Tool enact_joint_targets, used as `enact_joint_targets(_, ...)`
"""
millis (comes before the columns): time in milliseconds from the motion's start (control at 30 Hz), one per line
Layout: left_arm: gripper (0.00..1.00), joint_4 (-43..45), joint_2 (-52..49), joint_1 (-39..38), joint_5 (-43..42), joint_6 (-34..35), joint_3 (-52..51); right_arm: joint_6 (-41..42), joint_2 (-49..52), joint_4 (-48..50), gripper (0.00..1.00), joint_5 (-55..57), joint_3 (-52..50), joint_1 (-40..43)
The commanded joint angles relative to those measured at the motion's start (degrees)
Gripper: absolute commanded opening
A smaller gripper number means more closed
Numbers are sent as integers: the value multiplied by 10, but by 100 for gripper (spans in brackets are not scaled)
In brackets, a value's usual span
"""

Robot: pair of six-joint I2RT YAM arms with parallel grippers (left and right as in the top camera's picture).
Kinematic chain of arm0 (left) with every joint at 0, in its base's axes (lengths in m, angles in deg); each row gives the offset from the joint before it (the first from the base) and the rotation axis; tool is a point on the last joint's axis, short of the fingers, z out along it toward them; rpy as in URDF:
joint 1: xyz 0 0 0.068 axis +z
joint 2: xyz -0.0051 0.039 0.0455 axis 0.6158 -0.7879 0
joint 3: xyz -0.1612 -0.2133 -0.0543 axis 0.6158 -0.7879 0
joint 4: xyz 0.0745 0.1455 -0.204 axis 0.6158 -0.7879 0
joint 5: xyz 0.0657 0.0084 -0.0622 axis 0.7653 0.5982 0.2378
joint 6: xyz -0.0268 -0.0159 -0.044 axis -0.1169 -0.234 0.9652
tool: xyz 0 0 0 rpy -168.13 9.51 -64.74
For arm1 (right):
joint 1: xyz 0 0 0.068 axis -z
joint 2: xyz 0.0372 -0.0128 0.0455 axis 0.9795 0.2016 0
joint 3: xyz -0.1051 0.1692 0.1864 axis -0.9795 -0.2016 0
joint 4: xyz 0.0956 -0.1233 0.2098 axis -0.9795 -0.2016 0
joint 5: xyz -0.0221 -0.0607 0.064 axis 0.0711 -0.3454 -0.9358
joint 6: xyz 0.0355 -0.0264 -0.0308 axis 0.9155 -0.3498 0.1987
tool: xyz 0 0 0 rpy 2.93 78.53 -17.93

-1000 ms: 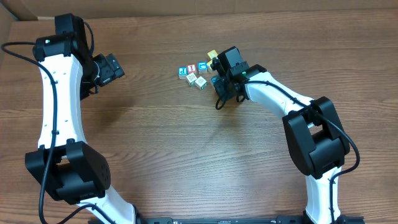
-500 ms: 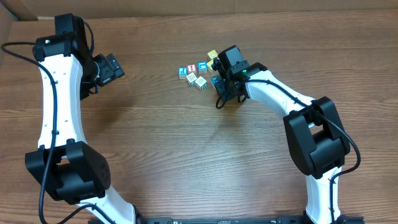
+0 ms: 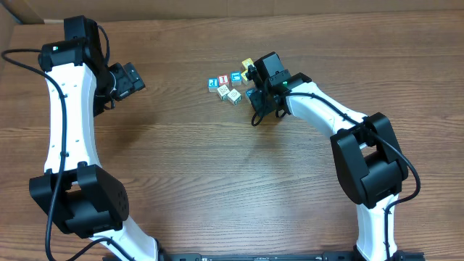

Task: Flip 3 blocks
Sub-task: 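Lower the right gripper and grasp the ice-cream picture block, then lift the ice-cream block and carry it toward the front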

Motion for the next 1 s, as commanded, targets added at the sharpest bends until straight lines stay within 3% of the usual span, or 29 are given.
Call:
enact_joint_targets(0,100,0,-4,-4,-2,1,13,13,-19,1,34,-12,13,2)
enact_joint_targets(433,100,0,-4,-4,-2,1,13,13,-18,-7,37,-13,9,2)
enact_joint_targets(533,100,0,-4,-4,-2,1,13,13,-19,-7,31,-13,9,2)
enact_joint_targets(700,100,0,-4,-4,-2,2,13,52,-25,-17,30,-13,11,2)
enact_joint_targets(967,100,0,-4,-4,-2,1,13,106,-127,-93,30,-50,29,0)
